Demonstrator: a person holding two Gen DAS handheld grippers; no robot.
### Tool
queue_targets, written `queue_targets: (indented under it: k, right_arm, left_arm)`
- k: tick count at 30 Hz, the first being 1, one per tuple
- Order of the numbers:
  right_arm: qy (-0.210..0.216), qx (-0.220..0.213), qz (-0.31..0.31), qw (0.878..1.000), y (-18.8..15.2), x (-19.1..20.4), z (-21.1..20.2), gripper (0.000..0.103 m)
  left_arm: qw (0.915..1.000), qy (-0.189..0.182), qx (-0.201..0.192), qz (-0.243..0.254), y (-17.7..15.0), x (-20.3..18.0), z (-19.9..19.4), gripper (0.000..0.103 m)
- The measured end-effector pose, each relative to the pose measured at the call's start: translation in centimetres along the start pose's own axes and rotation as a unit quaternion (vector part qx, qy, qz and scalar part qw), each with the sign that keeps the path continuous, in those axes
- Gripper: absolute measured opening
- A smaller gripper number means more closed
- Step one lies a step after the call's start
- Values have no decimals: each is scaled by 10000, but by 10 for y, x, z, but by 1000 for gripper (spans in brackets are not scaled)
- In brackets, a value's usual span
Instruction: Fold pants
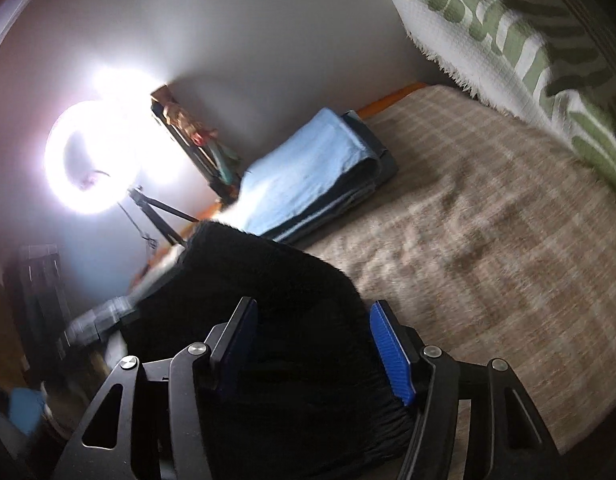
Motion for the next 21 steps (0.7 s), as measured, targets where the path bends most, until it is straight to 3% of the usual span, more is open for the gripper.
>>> queue_targets:
  k: [4,8,10,11,12,15,17,18,21]
  right_arm:
    - [42,54,-89,9999,-2,7,3,62]
    - [494,255,-73,9984,-5,15,9,63]
    - [795,491,-131,9955,-10,23,16,69]
    - [819,611,-185,9946,-12,26,20,77]
    - [723,720,-264,9944,-15,30,24,84]
    - [333,821,-415,9952,-21,30,30,84]
    - [108,972,-208,9950,-23,20,32,84]
    - [129,1008,-86,9948,-24,14,33,83]
    - [179,1101,85,9937,-29,6,36,78]
  left_arm:
    - [9985,-289,454,-32,-35,-15,18,5]
    - [9966,-260,771,92,-61,-23,32,5]
    - [9953,-321,912,94,-69,-27,38,5]
    - [9946,-350,975,95,-70,-28,42,5]
    - [9938,-350,1055,95,-70,-32,45,10]
    - [9930,-364,1114,123,-68,-34,35,18]
    - [9947,-222,1000,110,-63,-28,14,35]
    - [9956,-205,909,94,-63,-22,-1,43]
    - [9952,239,869,393,-70,-5,-43,49]
Point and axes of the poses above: each gripper's, at about its wrist camera, not at the fingertips, and z roughly the way its jaws point, x to its left, y to its top, the point moved 2 cm from there along z, roughly the way its jaws point
